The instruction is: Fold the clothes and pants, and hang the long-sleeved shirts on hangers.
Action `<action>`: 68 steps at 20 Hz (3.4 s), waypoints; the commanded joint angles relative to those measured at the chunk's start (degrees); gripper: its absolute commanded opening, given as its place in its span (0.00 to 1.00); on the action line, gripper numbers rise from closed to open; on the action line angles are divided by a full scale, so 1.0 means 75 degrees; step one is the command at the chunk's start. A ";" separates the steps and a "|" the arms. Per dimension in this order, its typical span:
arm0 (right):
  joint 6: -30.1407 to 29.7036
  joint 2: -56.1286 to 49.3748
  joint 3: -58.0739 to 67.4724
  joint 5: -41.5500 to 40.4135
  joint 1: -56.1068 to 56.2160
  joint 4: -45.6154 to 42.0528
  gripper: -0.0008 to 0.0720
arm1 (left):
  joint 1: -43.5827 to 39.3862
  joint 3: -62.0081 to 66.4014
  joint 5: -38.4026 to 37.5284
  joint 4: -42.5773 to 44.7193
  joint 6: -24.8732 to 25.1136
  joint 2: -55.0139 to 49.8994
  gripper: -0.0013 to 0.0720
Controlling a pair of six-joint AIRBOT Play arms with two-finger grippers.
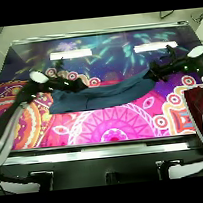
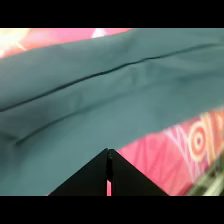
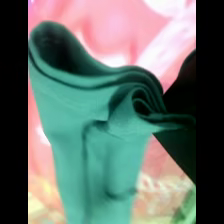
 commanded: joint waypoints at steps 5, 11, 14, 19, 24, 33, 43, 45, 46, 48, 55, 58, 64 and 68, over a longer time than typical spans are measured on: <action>0.0501 0.2090 0.0006 0.0134 0.1107 0.0163 0.06 | -0.1926 -0.0262 0.2256 -0.1996 -0.1186 -0.1746 0.05; 0.0632 0.2361 0.0000 -0.0073 0.1716 0.0032 0.07 | -0.3582 0.0399 0.3724 -0.5275 -0.1154 -0.2643 0.05; 0.0842 0.2212 -0.0003 -0.0271 0.1716 0.0041 0.07 | -0.3858 0.1422 0.3867 -0.5607 -0.1139 -0.3203 0.05; 0.0833 0.1390 -0.0003 -0.0361 0.1938 0.0102 0.06 | -0.2308 0.1512 0.1719 -0.3448 -0.0268 -0.2850 0.05; 0.0691 0.0198 -0.0003 -0.1772 0.3179 0.0475 0.07 | 0.0050 0.1510 -0.1524 0.1702 -0.0991 -0.1026 0.05; 0.1122 -0.2226 -0.0003 -0.4433 0.5351 0.2518 0.21 | 0.2524 0.1510 -0.2920 0.3424 -0.0950 0.2532 0.05; 0.0772 -0.1014 0.0000 -0.1620 0.2066 0.0309 0.97 | 0.2463 0.1510 -0.2938 0.3424 -0.0749 0.2885 0.05; 0.1539 -0.0959 -0.0079 -0.0154 0.1113 -0.1891 0.94 | 0.2460 0.1510 -0.2938 0.3421 -0.0749 0.2885 0.05; 0.1818 -0.0959 -0.0353 0.0221 0.0799 -0.2477 0.91 | 0.2460 0.1510 -0.2938 0.3416 -0.0752 0.2885 0.05; 0.1696 -0.0962 -0.1227 0.0023 0.0525 -0.1996 0.80 | 0.2460 0.1510 -0.2938 0.3413 -0.0755 0.2882 0.05; -0.0425 -0.1521 -0.2296 -0.1137 0.0962 0.0901 0.79 | 0.2460 0.1510 -0.2940 0.3392 -0.0787 0.2882 0.05; -0.0627 -0.1763 -0.2296 -0.1230 0.1268 0.1364 0.79 | 0.2460 0.1510 -0.2940 0.3392 -0.0845 0.2882 0.05; -0.1253 -0.1757 -0.1996 -0.1026 0.1355 0.1786 0.07 | 0.2460 0.1510 -0.2940 0.3392 -0.0842 0.2882 0.05; -0.1163 -0.0988 -0.0612 -0.0210 0.0679 0.1696 0.06 | 0.2460 0.1510 -0.2932 0.3395 -0.0793 0.2882 0.05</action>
